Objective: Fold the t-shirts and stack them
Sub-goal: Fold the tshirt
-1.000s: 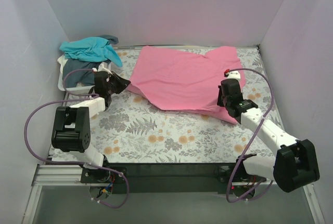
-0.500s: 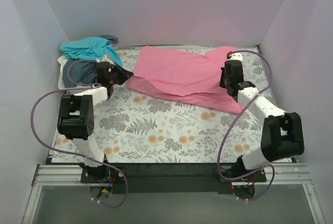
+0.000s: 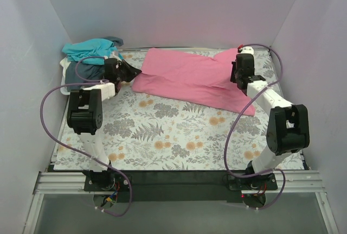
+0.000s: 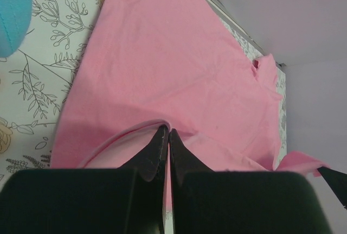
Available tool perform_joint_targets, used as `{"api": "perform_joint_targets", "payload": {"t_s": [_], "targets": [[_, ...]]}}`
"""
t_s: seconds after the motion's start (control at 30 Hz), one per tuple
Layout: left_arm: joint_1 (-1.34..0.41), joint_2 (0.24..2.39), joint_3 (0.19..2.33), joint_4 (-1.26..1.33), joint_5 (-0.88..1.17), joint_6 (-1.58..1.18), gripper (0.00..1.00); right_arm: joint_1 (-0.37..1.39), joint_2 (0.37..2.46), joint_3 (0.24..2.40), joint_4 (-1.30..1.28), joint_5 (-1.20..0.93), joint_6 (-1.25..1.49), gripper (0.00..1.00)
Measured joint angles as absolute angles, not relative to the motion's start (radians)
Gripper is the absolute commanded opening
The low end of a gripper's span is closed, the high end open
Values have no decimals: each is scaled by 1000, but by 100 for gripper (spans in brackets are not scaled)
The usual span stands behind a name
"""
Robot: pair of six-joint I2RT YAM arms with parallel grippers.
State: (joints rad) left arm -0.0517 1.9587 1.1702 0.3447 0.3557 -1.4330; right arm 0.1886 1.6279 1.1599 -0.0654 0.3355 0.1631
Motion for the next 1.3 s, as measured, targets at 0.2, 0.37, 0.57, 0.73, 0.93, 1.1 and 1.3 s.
{"api": "perform_joint_targets", "payload": {"t_s": [0.2,0.37,0.57,0.73,0.93,1.1,1.3], "targets": [[-52,2013,1218,347,378,-1439,0,172,1657,1170,-65,334,152,1],[-52,2030,1245,353,386,-1441,0,161,1664,1193,-64,334,145,1],[-52,2056,1290,379,399,-1447,0,147,1673,1208,-64,334,132,1],[-53,2100,1344,387,405,-1448,0,138,1694,1223,-64,331,126,1],[-54,2148,1380,386,416,-1448,0,135,1730,1253,-64,328,123,1],[-54,2188,1417,380,436,-1447,5,131,1764,1280,-64,323,121,1],[-56,2212,1469,344,434,-1424,79,124,1814,1332,-73,314,121,14]]}}
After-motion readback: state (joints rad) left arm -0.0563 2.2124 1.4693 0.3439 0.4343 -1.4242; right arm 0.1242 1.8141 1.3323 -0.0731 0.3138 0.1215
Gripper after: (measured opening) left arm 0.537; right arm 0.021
